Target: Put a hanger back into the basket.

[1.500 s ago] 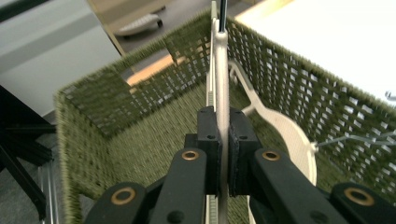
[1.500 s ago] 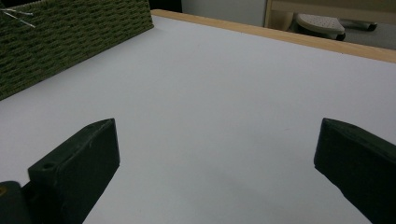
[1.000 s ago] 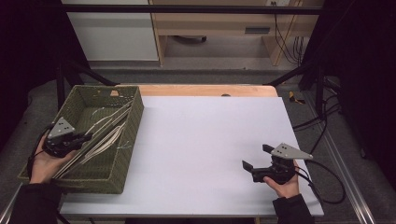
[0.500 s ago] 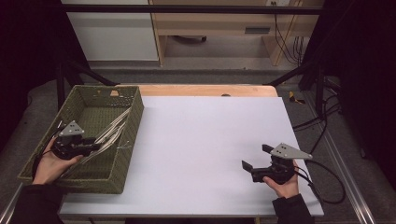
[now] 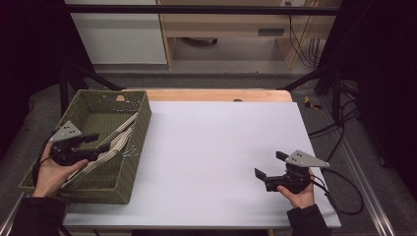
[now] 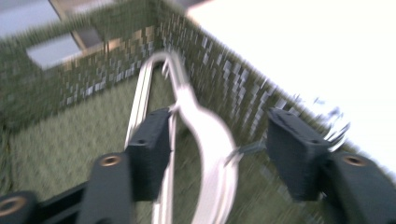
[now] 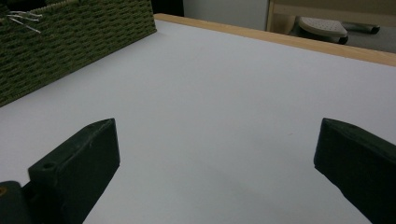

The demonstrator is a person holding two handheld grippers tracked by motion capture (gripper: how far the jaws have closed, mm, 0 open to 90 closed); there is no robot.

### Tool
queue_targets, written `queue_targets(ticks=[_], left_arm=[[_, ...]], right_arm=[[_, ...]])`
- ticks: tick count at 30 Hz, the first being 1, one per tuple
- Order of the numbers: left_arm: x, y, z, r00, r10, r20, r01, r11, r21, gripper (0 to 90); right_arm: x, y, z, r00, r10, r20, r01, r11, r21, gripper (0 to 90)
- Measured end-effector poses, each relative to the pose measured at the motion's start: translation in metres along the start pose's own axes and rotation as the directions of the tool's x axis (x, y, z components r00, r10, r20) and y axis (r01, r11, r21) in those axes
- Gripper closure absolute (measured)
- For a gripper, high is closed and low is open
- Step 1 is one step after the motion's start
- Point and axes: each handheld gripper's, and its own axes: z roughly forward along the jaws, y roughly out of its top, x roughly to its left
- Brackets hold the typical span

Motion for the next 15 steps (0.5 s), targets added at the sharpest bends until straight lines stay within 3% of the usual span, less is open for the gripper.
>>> queue_targets(ticks=[5, 8, 11, 15], left_arm=[[-0.019, 0.008, -0.009, 0.9986, -0.047, 0.023, 0.049, 0.9904, -0.129, 24.6], [-0.034, 0.011, -0.012, 0.9987, -0.045, 0.023, 0.048, 0.9853, -0.164, 18.1], [-0.046, 0.013, -0.014, 0.9937, -0.074, 0.084, 0.091, 0.9719, -0.217, 14.9], [-0.065, 0.014, -0.01, 0.9941, -0.065, 0.086, 0.084, 0.9666, -0.242, 13.3]], right_arm=[[0.0, 0.002, -0.001, 1.0, -0.003, -0.002, 0.003, 1.0, -0.015, 0.8], [0.0, 0.002, -0.002, 1.0, -0.005, -0.003, 0.005, 1.0, -0.022, 0.8], [0.0, 0.003, -0.003, 1.0, 0.003, -0.004, -0.003, 1.0, -0.027, 0.8], [-0.001, 0.003, -0.005, 1.0, 0.002, -0.006, -0.003, 0.999, -0.036, 0.7]])
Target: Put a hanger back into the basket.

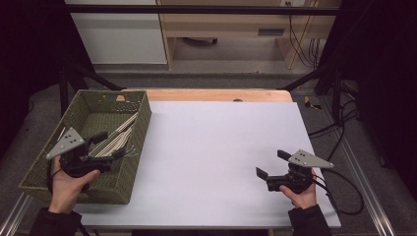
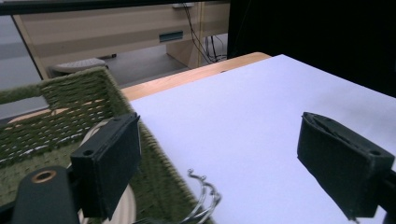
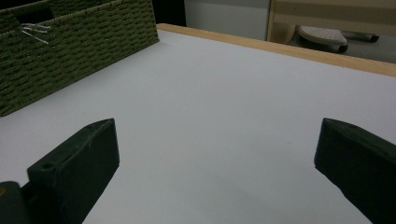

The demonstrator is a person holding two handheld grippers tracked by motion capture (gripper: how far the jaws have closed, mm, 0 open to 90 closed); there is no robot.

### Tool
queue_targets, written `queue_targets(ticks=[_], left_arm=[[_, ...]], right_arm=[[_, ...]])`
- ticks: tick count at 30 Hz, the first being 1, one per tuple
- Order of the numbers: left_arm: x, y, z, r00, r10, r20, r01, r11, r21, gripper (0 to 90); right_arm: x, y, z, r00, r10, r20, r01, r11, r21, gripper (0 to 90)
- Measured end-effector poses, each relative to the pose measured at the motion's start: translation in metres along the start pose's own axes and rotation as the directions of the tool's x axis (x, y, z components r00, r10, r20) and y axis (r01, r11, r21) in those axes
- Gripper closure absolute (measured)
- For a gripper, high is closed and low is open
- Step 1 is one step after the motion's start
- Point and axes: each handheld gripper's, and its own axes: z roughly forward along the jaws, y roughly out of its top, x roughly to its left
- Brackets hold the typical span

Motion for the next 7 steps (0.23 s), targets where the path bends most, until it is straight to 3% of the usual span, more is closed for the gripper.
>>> queue_targets(ticks=[7], left_arm=[[-0.03, -0.009, 0.016, 0.9999, 0.013, 0.004, -0.013, 0.9999, -0.001, 11.0]], right_arm=[[-0.002, 0.001, -0.006, 1.0, 0.002, -0.003, -0.002, 1.0, -0.012, 0.7]])
